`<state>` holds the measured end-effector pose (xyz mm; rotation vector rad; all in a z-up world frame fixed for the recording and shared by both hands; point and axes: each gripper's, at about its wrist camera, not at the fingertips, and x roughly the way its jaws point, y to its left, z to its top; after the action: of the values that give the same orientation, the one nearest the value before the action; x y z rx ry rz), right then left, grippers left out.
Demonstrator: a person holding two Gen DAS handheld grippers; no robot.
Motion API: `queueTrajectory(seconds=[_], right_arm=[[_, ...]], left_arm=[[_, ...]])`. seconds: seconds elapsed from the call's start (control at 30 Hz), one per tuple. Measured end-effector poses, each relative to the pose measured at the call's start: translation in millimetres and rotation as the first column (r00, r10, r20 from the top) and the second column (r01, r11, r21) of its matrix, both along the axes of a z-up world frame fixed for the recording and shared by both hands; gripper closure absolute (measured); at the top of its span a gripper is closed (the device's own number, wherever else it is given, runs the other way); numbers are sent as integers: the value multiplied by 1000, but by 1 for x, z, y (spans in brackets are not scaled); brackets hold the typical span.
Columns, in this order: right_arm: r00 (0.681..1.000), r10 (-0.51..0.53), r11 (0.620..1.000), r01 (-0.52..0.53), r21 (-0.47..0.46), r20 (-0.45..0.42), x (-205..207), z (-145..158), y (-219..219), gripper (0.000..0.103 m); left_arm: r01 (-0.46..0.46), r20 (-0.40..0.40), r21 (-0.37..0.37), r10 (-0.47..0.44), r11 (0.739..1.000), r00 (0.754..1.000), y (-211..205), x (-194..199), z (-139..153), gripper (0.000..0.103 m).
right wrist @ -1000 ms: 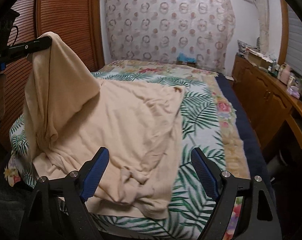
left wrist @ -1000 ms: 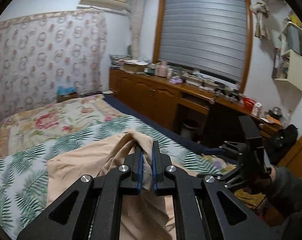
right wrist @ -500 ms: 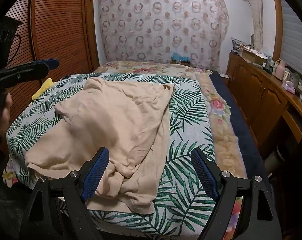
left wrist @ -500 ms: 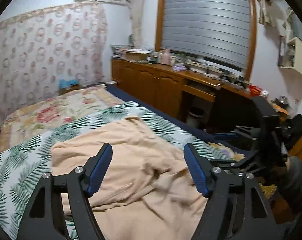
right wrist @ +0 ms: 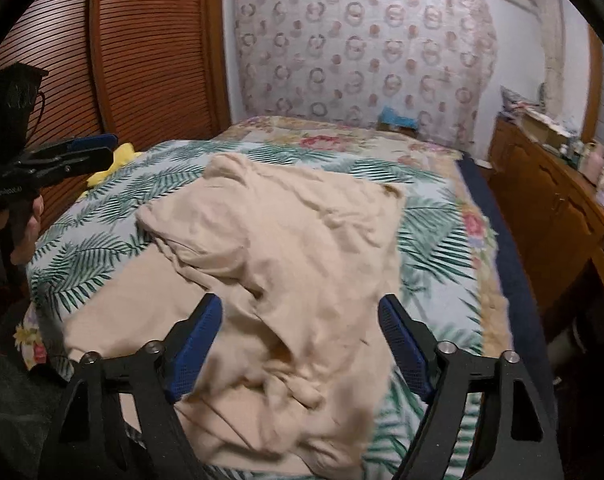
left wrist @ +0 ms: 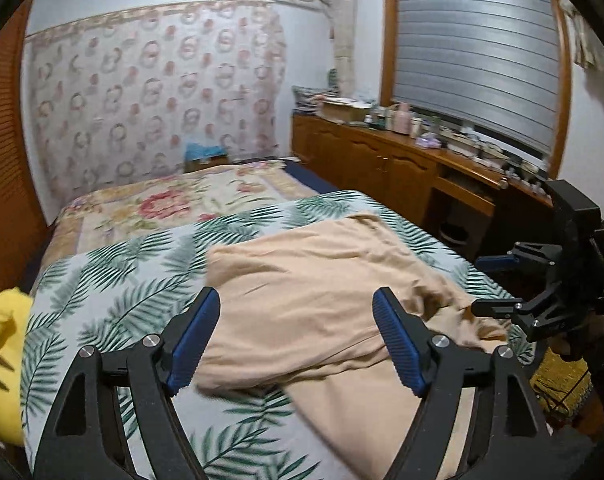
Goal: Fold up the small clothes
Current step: 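Lower the shirt edge and open the left tool, then grasp and lift the shirt fabric with the right tool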
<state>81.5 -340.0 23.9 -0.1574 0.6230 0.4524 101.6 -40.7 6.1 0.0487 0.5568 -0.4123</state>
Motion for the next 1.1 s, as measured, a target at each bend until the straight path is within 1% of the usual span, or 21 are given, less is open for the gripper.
queueTrajectory(seconds=[0.1,0.23,0.4,0.47,0.53,0.6,0.7,0.87,0.93,1.0,1.1], right_arm=[[998,27,1000,-27,2,-53,19,-10,7,31],[994,26,999,-29,-24,-109,37,-24,11,38],[990,30,999,-32,-17,-136,42,-29,7,46],[990,41,999,-44,-15,-135,40,-27,11,56],[990,60,998,-63,-18,-129,38,-26,15,80],[990,84,996,-87,-22,-116,34,-24,21,92],[991,112,994,-111,9,-72,21,-12,19,95],[992,123,990,-124,65,22,-5,21,12,96],[992,117,990,-120,70,49,-15,30,7,96],[993,101,992,-105,76,53,-23,34,-2,96],[998,56,997,-58,55,32,-28,26,-16,96]], left_arm=[[-40,-2,-6,40,999,999,11,-2,-7,24],[-72,-18,-6,72,997,997,24,-5,-19,24],[-97,-34,-16,97,995,995,33,-7,-30,24],[-109,-37,-12,109,994,993,35,-7,-33,24],[-118,-38,-7,118,993,992,40,-9,-36,24],[-125,-42,-9,125,992,991,41,-8,-37,24],[-133,-45,-12,132,991,990,45,-8,-38,24],[-135,-46,-18,134,991,990,46,-8,-38,24],[-134,-45,-17,133,991,990,46,-9,-38,24],[-132,-43,-19,131,991,990,47,-10,-38,24],[-131,-40,-24,130,991,991,48,-12,-37,24]])
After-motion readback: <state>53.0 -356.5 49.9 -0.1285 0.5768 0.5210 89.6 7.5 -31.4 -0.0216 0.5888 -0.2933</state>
